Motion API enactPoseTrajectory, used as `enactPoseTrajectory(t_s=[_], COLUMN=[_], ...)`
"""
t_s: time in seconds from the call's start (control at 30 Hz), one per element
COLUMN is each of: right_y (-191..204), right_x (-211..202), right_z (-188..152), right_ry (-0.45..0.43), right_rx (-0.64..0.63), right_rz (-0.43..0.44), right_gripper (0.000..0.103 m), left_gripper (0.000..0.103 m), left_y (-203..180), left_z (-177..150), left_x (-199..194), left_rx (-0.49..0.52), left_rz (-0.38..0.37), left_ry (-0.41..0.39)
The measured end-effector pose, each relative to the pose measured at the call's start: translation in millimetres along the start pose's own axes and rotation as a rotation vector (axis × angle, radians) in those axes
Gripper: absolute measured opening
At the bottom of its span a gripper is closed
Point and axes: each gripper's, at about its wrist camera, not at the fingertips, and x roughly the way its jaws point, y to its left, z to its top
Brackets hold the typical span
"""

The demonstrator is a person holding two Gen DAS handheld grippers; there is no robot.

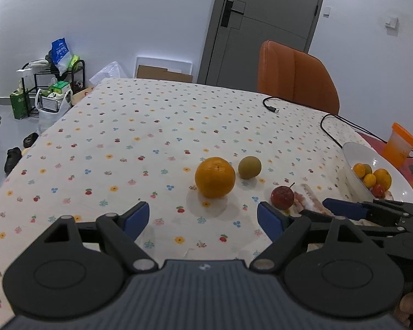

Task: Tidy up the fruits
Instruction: 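Grasp the peeled pomelo segment with the right tool, then grasp a red plum with the left tool while the right lifts the pomelo segment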

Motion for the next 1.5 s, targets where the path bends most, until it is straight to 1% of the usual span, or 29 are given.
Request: enactPoseTrajectory(t_s=[0.17,0.4,0.5,0.63,0.8,1.07,1.13,1.2,1.3,1.37,1.4,1.43,1.5], right_y=[-1,-10,-13,-19,-31,-49,-54,-59,-67,-73,-77,-80,-87], right_x=[-8,-22,-30,-41,-53,-64,-67,-70,-77,-81,-83,-85,-89], right_z=[1,4,5,8,12,7,5,3,-2,-5,-6,-8,-10], right_ry=[-0.009,-0.055,-0.074,-0.098,-0.128,-0.14,-0.142,-0.145,-0.15,-0.153,-0.155,-0.157,-0.161], right_rx=[0.023,0.053,0.06,0.065,0.081,0.11,0.118,0.129,0.148,0.158,0.164,0.17,0.183], right_rz=[0.029,0.006,0.002,-0.008,-0.035,-0.074,-0.083,-0.097,-0.118,-0.131,-0.139,-0.147,-0.16], right_gripper=[0.038,0.038,0.038,0.038,0.038,0.038,0.038,0.038,0.038,0.038,0.038,0.038,0.038], left_gripper=[0.084,0.082,0.078,0.07,0.064,0.06,0.054,0.05,0.048,0.041,0.03,0.022,0.022], left_y=[0,-9,-17,-26,-39,-55,-59,-63,-69,-73,-75,-76,-79], left_z=[0,5,7,8,10,11,11,11,9,8,7,6,5], left_x=[0,-1,0,2,8,19,23,28,34,37,40,42,43], left_rx=[0.006,0.02,0.026,0.037,0.054,0.072,0.073,0.068,0.079,0.083,0.082,0.085,0.09], left_rz=[-0.007,-0.023,-0.034,-0.059,-0.079,-0.097,-0.085,-0.089,-0.096,-0.092,-0.091,-0.085,-0.074], left_ry=[-0.004,-0.016,-0.021,-0.017,-0.013,-0.002,0.0,0.016,0.025,0.031,0.038,0.044,0.033])
